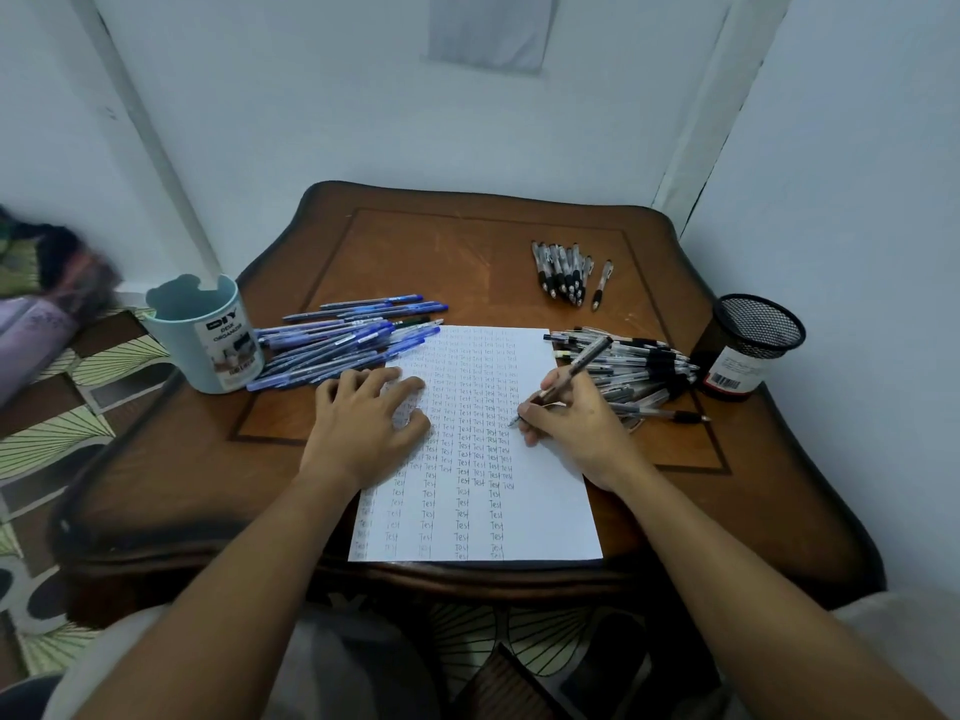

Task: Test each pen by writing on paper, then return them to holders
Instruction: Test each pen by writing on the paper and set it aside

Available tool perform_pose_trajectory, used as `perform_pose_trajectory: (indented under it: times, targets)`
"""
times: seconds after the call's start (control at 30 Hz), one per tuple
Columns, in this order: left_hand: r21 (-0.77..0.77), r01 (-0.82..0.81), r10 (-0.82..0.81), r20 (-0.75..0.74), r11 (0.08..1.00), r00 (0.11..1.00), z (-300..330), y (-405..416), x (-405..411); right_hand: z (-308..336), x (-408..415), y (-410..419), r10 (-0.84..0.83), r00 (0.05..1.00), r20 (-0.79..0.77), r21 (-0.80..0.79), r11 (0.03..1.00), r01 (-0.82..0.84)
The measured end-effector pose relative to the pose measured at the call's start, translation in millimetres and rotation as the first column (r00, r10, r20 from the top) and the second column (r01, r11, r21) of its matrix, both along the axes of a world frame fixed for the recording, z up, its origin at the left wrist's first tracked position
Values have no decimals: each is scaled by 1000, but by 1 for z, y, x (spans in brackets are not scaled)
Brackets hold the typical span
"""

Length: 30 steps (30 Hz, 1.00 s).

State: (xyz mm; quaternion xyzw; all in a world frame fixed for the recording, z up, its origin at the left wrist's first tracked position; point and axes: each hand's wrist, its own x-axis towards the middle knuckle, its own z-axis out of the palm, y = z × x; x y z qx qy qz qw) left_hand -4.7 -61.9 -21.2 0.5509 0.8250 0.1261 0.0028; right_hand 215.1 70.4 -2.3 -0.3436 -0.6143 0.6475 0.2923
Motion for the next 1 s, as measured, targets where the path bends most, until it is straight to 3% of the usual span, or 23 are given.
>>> perform_pose_trajectory:
  times: [0.2, 0.63, 0.87, 1.0]
  targets:
    - [9, 0, 0, -6, 1000, 1000, -2, 0, -1, -4, 3, -1, 18, 999, -31, 36, 999, -17]
    - [10, 4, -4, 4, 1000, 1000, -1, -1, -1, -11, 1, -3, -13, 997, 80, 179, 984, -1]
    - [24, 2, -2, 7, 1000, 1000, 0, -1, -1, -11, 1, -1, -14, 1000, 24, 97, 995, 11]
    - [26, 4, -4, 5, 1000, 1000, -1, -1, 0, -11, 0, -4, -21, 998, 55, 148, 989, 13]
